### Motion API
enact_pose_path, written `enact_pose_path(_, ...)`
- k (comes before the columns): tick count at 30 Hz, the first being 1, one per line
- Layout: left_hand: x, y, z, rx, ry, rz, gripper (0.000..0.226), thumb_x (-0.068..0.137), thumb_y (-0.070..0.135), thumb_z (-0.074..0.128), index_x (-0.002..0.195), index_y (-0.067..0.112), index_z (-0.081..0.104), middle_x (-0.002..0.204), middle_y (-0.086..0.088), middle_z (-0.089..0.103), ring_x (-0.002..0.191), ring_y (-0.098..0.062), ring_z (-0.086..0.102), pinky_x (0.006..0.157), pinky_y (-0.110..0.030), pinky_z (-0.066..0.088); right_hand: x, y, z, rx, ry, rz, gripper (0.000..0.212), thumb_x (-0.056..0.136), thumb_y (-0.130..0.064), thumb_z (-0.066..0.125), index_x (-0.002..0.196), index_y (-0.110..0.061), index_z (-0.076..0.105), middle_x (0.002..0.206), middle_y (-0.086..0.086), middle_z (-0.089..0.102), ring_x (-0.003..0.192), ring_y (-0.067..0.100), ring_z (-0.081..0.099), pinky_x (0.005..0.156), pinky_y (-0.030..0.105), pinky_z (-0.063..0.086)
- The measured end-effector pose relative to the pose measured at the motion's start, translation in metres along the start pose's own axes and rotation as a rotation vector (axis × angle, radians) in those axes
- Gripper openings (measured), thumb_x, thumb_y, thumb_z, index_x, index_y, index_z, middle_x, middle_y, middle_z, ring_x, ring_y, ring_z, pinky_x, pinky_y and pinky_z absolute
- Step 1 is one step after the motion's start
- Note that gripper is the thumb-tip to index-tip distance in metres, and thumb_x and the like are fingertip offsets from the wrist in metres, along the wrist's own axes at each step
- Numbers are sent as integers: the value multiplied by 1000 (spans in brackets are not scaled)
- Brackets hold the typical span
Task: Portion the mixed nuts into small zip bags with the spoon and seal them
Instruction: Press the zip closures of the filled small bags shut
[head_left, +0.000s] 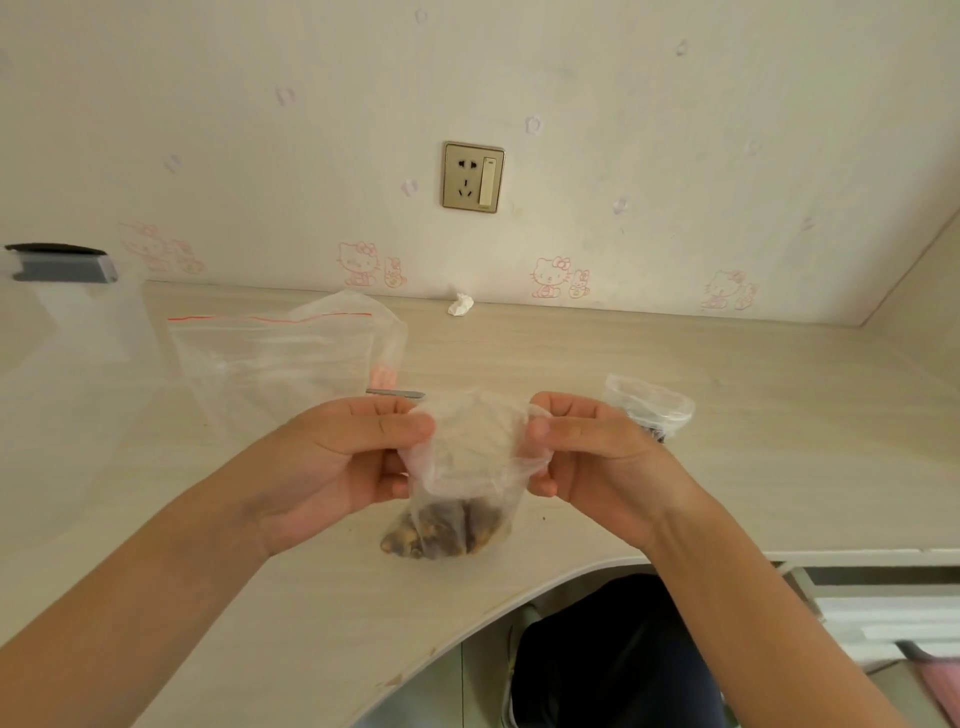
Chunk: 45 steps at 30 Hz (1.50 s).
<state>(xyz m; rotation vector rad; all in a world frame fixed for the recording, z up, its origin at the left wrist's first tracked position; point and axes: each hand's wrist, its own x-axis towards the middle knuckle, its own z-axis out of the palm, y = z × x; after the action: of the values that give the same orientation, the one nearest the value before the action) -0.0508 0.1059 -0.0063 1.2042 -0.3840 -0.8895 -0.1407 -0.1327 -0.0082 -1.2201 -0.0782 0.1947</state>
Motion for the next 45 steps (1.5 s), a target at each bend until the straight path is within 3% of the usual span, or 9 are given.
enact_pose_path(6, -15, 12, 24, 776, 450, 412, 36, 86, -4, 66, 68, 21, 49, 54, 5, 48, 43, -10, 44, 41, -21, 37, 1, -12, 24, -621, 391, -102, 21, 66, -12, 69, 59, -23, 53, 51, -2, 45, 41, 12, 36, 41, 21, 32)
enact_pose_path(10, -27, 24, 21, 1208, 576, 420, 27, 80, 10, 64, 72, 26, 45, 51, 10, 47, 44, -11, 37, 49, -31, 32, -8, -34, 24, -1013, 526, -115, 20, 71, -13, 66, 63, -20, 49, 45, -12, 42, 41, 10, 32, 45, 25, 30)
enact_pose_path(16, -31, 48, 31, 933, 440, 237, 14, 89, 12, 68, 77, 14, 61, 63, -3, 73, 48, -15, 67, 49, -32, 52, -15, -51, 34, -902, 474, -107, 9, 83, -7, 68, 75, -11, 65, 57, 2, 62, 45, 9, 55, 46, 26, 45)
enact_pose_path(20, -25, 60, 35, 1045, 444, 203, 9, 91, 14, 64, 84, 18, 67, 68, 3, 77, 56, -16, 73, 65, -45, 65, -14, -57, 39, -876, 519, -138, 13, 87, -8, 66, 82, -12, 77, 62, 4, 71, 50, 11, 62, 47, 27, 52)
enact_pose_path(25, -19, 67, 33, 1256, 487, 337, 13, 85, 21, 66, 81, 30, 57, 66, 11, 70, 54, -9, 64, 59, -40, 53, -18, -68, 36, -1008, 435, -167, 20, 83, -7, 62, 90, -25, 64, 67, 2, 72, 51, 12, 63, 49, 32, 51)
enact_pose_path(29, -12, 67, 28, 1542, 457, 202, 19, 86, 39, 68, 91, 39, 50, 68, 10, 64, 61, -4, 56, 57, -31, 37, -13, -70, 34, -1150, 409, -190, 17, 85, -9, 65, 86, -26, 66, 72, -2, 71, 57, 20, 64, 55, 40, 53)
enact_pose_path(33, 7, 60, 32, 1756, 421, 281, 26, 94, 42, 61, 75, 30, 47, 79, 8, 59, 68, -10, 53, 56, -30, 33, 0, -63, 40, -1209, 404, -211, 16, 84, -12, 67, 81, -28, 65, 69, -5, 68, 51, 6, 55, 51, 25, 48)
enact_pose_path(42, -8, 94, 26, 1195, 236, 85, 6, 89, 11, 70, 87, 16, 72, 72, -1, 77, 58, -11, 71, 49, -20, 51, -15, -81, 20, -1231, 179, -193, 20, 93, -10, 64, 92, -27, 54, 80, -6, 74, 56, 19, 70, 50, 35, 48)
enact_pose_path(45, -5, 91, 27, 1115, 264, 89, 7, 89, 11, 72, 87, 12, 66, 69, -4, 76, 58, -14, 72, 51, -24, 53, -17, -84, 20, -1279, 72, -205, 22, 98, -7, 58, 93, -28, 58, 85, -6, 75, 56, 18, 70, 49, 24, 48)
